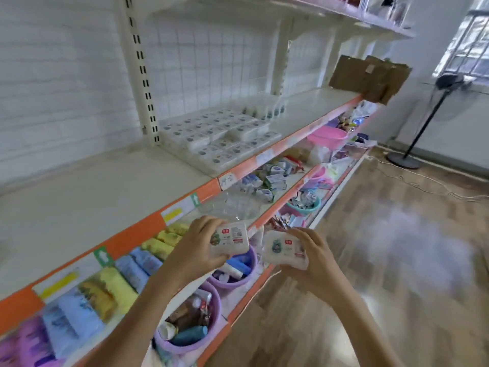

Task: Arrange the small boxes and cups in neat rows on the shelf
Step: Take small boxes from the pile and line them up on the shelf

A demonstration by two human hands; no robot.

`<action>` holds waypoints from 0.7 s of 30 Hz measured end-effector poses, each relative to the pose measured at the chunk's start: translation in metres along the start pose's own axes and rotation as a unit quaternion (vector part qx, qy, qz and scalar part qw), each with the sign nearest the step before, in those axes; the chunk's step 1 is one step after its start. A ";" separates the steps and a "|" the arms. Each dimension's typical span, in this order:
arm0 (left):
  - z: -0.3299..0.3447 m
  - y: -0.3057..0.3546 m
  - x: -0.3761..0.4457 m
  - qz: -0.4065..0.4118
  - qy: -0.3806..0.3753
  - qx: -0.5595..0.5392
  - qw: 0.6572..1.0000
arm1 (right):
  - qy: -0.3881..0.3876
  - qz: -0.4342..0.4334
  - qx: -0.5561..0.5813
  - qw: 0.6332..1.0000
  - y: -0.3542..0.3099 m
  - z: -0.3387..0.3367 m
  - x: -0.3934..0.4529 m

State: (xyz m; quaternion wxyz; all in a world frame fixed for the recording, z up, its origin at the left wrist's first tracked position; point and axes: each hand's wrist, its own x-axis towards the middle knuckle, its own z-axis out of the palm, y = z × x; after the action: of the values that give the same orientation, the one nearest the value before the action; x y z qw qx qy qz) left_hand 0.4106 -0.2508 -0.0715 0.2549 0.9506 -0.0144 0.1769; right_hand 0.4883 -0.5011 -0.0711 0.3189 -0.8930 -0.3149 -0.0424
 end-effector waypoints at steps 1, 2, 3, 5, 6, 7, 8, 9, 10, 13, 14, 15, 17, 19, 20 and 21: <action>0.009 0.007 0.007 0.001 -0.012 -0.005 1.000 | 0.009 0.007 -0.003 1.000 0.011 -0.007 -0.003; 0.017 0.012 0.015 0.003 -0.018 -0.012 1.000 | 0.018 0.013 -0.004 1.000 0.020 -0.013 -0.004; 0.023 0.016 0.022 0.007 -0.021 -0.015 1.000 | 0.023 0.022 -0.006 0.999 0.028 -0.018 -0.004; 0.030 0.022 0.036 0.015 -0.027 -0.018 0.999 | 0.031 0.034 -0.011 0.999 0.044 -0.023 0.001; 0.033 0.023 0.043 0.017 -0.027 -0.020 0.999 | 0.035 0.032 -0.010 0.999 0.051 -0.023 0.004; 0.034 0.023 0.050 0.015 -0.029 -0.024 0.999 | 0.036 0.031 -0.005 0.999 0.058 -0.023 0.009; 0.036 0.022 0.058 0.014 -0.025 -0.030 0.999 | 0.034 0.032 0.002 0.999 0.063 -0.022 0.015; 0.036 0.020 0.066 0.014 -0.021 -0.034 0.999 | 0.028 0.036 0.008 0.999 0.067 -0.021 0.022; 0.036 0.017 0.076 0.015 -0.013 -0.036 0.999 | 0.019 0.037 0.014 0.999 0.072 -0.020 0.030; 0.036 0.004 0.108 0.002 0.011 -0.039 0.999 | -0.002 0.026 0.017 1.000 0.084 -0.016 0.067; 0.035 -0.001 0.120 0.000 0.023 -0.037 0.999 | -0.007 0.016 0.017 1.000 0.086 -0.017 0.082; 0.034 -0.008 0.132 -0.001 0.037 -0.035 0.999 | -0.011 0.002 0.015 1.000 0.088 -0.017 0.100; 0.028 -0.020 0.155 -0.016 0.058 -0.032 0.998 | -0.023 -0.028 0.011 0.999 0.090 -0.021 0.138; 0.018 -0.034 0.175 -0.037 0.081 -0.023 0.996 | -0.042 -0.066 0.002 0.997 0.087 -0.026 0.178; 0.012 -0.041 0.185 -0.045 0.097 -0.016 0.994 | -0.048 -0.088 -0.005 0.995 0.086 -0.026 0.201; 0.006 -0.047 0.191 -0.053 0.111 -0.008 0.992 | -0.050 -0.107 -0.013 0.993 0.083 -0.027 0.219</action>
State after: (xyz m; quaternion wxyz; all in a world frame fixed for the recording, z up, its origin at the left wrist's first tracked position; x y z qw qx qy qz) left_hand 0.5974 -0.2008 -0.0330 0.2715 0.9225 0.0626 0.2671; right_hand 0.7155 -0.4494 -0.0339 0.2849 -0.8591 -0.4238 -0.0351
